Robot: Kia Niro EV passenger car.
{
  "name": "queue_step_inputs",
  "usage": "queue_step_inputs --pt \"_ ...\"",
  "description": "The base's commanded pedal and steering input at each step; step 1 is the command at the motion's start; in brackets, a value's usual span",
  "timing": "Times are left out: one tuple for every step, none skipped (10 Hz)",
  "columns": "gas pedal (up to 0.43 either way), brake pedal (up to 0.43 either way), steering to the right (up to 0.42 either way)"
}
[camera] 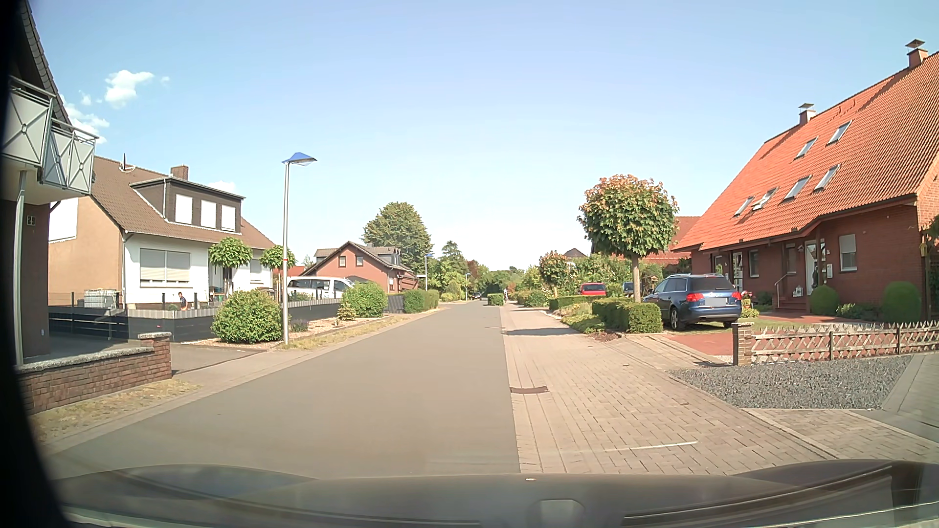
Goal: Follow the waypoints while adhering to traffic rules and regulations
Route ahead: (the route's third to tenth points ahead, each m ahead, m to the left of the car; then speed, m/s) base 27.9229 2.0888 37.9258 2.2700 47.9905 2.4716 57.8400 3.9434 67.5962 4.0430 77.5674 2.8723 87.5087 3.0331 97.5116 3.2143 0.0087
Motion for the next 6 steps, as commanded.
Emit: queue_step_inputs --pt "0.0 0.293 -0.016" --pt "0.0 0.293 -0.016" --pt "0.0 0.293 -0.016" --pt "0.0 0.293 -0.016" --pt "0.0 0.287 -0.016" --pt "0.0 0.293 -0.016"
